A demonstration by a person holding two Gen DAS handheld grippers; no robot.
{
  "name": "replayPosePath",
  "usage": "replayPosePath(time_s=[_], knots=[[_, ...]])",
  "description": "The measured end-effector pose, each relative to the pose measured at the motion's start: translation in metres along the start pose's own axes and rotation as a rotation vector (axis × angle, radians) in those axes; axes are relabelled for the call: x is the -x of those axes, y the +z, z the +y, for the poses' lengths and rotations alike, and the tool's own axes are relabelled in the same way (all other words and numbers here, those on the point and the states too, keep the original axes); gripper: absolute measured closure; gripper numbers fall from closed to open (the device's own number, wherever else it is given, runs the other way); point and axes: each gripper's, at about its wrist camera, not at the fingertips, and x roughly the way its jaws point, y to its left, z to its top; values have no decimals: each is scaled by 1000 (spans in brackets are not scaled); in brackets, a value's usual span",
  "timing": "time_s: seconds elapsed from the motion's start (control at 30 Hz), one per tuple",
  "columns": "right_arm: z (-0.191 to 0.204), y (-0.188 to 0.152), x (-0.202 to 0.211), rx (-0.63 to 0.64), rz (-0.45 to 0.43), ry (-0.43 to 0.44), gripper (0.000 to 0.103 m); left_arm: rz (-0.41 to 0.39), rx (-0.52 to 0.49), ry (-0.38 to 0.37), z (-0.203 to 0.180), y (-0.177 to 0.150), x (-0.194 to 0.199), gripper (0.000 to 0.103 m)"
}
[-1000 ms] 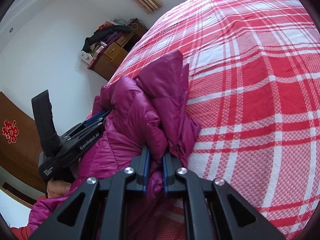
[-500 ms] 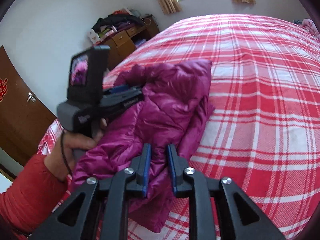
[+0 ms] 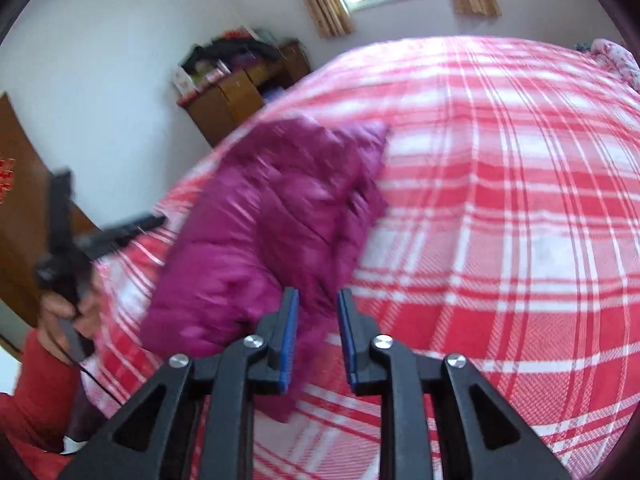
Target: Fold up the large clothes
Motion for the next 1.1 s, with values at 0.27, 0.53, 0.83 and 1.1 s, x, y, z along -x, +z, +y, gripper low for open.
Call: replayPosePath(time_s=[0.27, 0.53, 0.83, 1.1], knots=[[42, -6, -43, 124, 121, 40, 78, 3, -10, -33, -28, -23, -7, 48], [10, -21, -34, 11, 138, 84, 78, 16, 78, -134, -5, -11, -5, 48], [-21, 39, -43, -58, -32, -1, 3, 41, 204, -185, 13, 26, -43, 38], [-41, 34, -96, -131, 28, 16, 8, 20, 242, -190, 4, 10, -66, 30]])
